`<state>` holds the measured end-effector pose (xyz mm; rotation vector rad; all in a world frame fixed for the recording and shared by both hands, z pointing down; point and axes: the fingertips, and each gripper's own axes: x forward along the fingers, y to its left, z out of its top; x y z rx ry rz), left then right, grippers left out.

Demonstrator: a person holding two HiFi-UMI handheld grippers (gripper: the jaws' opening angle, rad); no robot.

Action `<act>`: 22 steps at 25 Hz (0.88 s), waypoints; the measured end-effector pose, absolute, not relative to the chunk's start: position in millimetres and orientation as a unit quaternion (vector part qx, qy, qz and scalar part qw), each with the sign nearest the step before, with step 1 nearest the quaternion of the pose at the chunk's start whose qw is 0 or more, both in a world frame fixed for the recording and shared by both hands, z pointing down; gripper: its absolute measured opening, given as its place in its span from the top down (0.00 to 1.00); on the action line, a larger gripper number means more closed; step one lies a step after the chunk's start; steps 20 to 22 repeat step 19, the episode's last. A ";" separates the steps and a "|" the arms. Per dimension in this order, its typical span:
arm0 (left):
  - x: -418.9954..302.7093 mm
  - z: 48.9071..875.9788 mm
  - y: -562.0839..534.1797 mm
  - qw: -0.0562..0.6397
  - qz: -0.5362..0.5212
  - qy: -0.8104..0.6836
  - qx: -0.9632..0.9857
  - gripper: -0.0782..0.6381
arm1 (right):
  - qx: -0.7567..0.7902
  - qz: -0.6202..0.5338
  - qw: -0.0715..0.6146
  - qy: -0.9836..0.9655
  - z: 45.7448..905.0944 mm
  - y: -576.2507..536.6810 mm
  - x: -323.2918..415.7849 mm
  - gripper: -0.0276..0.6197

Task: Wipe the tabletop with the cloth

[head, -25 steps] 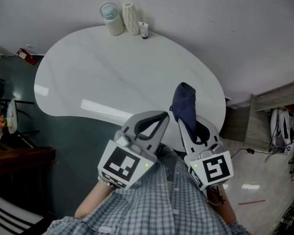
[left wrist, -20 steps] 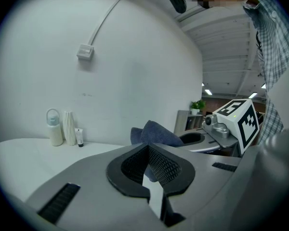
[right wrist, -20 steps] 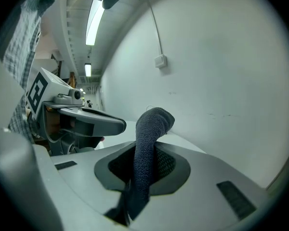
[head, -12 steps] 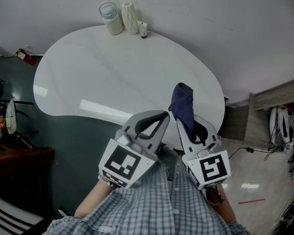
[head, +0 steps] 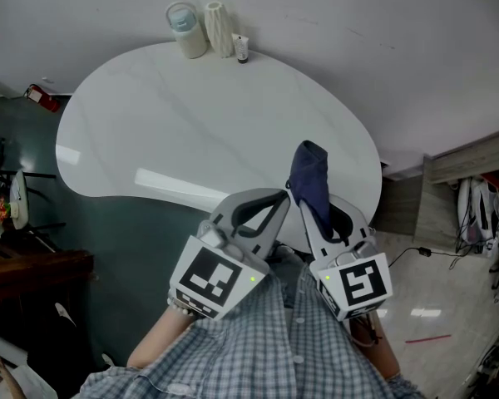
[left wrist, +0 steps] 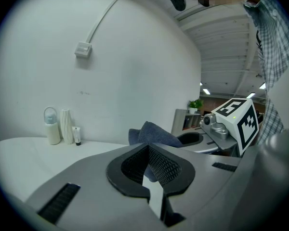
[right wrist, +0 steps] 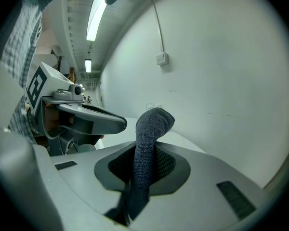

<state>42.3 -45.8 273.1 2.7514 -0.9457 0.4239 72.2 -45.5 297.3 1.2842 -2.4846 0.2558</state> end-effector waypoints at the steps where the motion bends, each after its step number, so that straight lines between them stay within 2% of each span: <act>1: 41.9 273.4 -45.6 0.100 0.144 -0.320 0.931 0.88 | 0.451 0.090 0.166 -0.873 297.4 -45.3 71.8 0.88; 22: 39.3 275.4 -45.0 0.101 0.145 -0.312 0.934 0.88 | 0.456 0.096 0.172 -0.868 300.8 -44.9 68.2 0.88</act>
